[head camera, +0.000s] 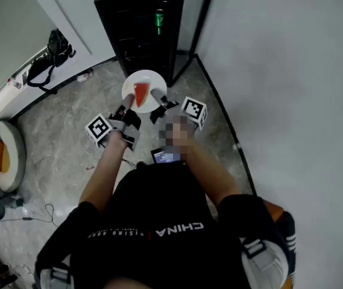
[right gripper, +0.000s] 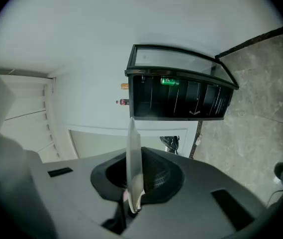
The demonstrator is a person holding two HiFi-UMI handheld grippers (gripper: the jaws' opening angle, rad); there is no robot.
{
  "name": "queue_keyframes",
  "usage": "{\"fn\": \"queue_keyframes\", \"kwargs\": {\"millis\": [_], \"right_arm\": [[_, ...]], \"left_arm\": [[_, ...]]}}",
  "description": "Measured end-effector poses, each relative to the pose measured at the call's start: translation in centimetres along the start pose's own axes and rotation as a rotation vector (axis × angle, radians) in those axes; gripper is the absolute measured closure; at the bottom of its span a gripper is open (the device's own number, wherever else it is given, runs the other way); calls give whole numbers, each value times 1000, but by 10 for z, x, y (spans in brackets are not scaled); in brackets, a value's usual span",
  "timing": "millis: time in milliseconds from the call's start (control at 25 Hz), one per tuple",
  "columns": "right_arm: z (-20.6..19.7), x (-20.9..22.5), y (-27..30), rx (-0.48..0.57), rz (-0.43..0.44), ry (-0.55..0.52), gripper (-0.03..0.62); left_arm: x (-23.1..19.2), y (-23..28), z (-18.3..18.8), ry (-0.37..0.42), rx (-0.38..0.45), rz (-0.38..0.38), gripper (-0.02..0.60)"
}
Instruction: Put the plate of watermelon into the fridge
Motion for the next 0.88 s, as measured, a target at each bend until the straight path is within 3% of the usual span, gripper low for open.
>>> {"fn": "queue_keyframes", "kwargs": {"millis": [400,880], "right_arm": [[-3,3,-4,2,-6,10,572],[-3,13,1,-6,-22,28,571]], "left_arm": [[4,-1,-1,12,-9,-26,552],[-6,-3,0,24,-22,1,552]]}}
Point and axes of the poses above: the fingertips, and each gripper's own axes: y forward along the fingers, x to its right, z out of its top, the point moved 2 cm from there along -y, backward along the fingers, and after that the axes turned 15 degrees about -z, right-handed, at the moved point
